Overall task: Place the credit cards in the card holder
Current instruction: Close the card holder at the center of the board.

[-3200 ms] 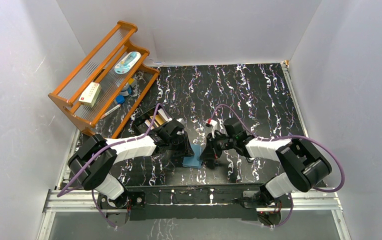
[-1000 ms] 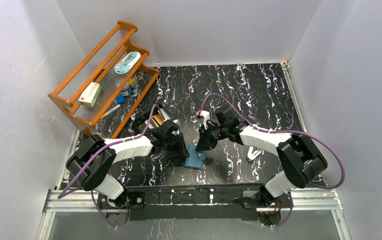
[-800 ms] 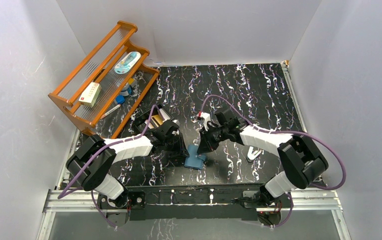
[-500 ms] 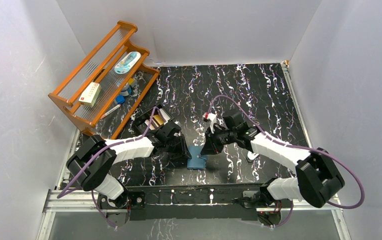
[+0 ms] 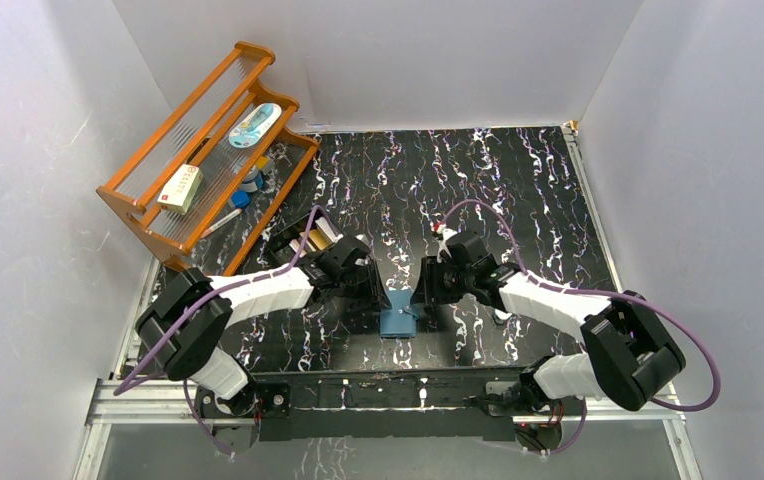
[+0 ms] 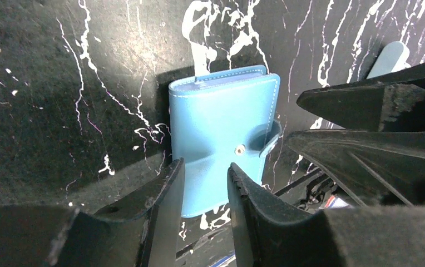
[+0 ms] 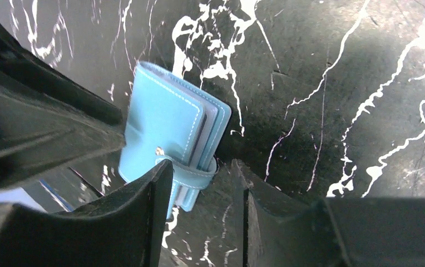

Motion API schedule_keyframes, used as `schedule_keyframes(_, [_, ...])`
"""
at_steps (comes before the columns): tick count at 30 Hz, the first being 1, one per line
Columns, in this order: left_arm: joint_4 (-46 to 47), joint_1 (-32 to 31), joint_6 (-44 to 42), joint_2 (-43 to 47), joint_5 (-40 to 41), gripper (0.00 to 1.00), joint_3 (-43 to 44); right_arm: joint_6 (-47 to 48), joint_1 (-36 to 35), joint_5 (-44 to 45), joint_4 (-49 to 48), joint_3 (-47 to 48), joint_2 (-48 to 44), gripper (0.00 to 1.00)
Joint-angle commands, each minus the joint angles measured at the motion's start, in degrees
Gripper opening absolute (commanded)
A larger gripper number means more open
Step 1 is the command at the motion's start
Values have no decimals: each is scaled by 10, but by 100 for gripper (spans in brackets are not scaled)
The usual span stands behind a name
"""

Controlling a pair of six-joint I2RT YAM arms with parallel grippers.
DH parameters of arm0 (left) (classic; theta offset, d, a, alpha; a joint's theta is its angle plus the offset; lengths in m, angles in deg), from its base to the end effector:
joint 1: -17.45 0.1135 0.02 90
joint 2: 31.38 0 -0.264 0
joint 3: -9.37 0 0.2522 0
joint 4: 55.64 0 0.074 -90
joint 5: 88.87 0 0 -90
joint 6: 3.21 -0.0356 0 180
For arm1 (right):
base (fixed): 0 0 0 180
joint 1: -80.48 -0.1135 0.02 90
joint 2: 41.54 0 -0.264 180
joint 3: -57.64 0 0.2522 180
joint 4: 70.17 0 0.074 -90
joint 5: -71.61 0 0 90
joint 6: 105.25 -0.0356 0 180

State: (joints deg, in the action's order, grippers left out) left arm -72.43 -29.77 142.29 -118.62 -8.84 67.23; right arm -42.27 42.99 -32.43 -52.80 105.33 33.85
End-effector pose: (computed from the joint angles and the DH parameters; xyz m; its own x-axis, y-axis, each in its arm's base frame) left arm 0.2010 -0.2263 0.1748 -0.9404 -0.1789 -0.2893 0.0518 0.7654 -0.6415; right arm 0.1958 0.1611 0.1749 -0.8304 -0.0815 -0.5511 -0.3919 0.7886 0.4739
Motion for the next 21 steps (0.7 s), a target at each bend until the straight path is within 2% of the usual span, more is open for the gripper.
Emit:
schedule_keyframes(1, [-38, -2, -23, -18, 20, 33, 25, -139, 3, 40, -42, 4, -4, 52])
schedule_keyframes(10, [-45, -2, -27, -29, 25, 33, 34, -167, 3, 22, -45, -5, -11, 47])
schedule_keyframes(21, [-33, -2, -27, -37, 23, 32, 22, -186, 0, 8, -53, -23, -15, 46])
